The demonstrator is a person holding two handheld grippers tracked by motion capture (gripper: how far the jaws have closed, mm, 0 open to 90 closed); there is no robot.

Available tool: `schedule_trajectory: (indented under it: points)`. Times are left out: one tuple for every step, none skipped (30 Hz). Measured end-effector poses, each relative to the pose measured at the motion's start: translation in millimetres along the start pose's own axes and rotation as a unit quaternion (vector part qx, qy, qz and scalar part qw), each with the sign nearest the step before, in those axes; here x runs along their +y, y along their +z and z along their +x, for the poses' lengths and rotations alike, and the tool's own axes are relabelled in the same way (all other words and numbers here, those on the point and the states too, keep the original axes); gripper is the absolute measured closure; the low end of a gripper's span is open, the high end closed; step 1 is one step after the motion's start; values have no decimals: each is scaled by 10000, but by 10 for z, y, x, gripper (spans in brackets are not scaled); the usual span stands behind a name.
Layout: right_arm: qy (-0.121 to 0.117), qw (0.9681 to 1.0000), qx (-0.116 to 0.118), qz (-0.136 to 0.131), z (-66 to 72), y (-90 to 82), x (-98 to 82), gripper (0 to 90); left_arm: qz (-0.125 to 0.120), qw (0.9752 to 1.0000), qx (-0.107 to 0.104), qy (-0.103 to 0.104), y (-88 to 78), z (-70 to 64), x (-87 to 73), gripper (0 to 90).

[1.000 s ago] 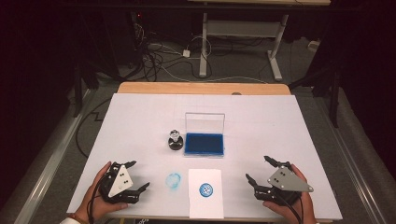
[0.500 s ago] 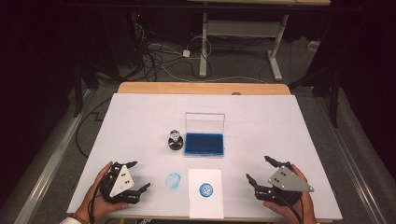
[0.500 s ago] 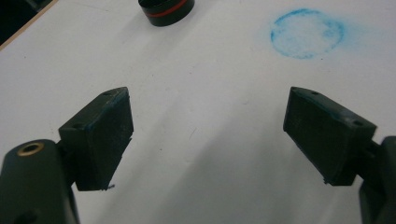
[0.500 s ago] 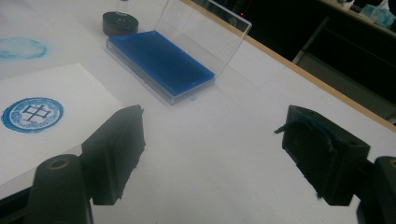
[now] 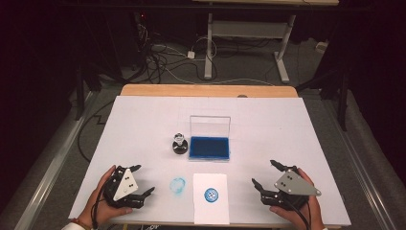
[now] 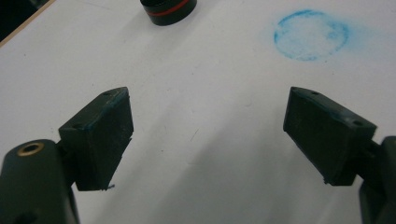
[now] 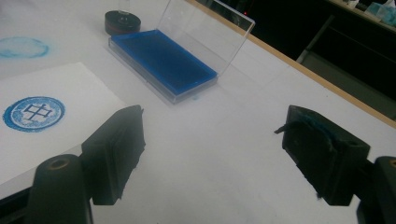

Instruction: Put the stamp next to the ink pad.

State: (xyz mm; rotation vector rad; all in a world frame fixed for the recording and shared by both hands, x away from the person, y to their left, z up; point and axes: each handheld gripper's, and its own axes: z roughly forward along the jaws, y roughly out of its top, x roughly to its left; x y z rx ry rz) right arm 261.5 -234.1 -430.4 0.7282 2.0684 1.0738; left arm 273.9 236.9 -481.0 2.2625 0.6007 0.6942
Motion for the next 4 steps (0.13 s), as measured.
schedule_trajectory:
  points:
    - [0, 10000, 4, -5, -6, 2, -2, 211, 13, 10000, 6, 2, 3, 2, 2, 157]
    - [18, 10000, 2, -4, -9, 2, -3, 211, 29, 10000, 5, 2, 6, 6, 3, 157]
    - [36, 10000, 7, -5, -11, 3, -3, 211, 19, 10000, 8, -22, 10, 8, 4, 157]
    - [41, 10000, 16, -3, -13, 6, -4, 211, 16, 10000, 12, -43, 14, 13, 6, 157]
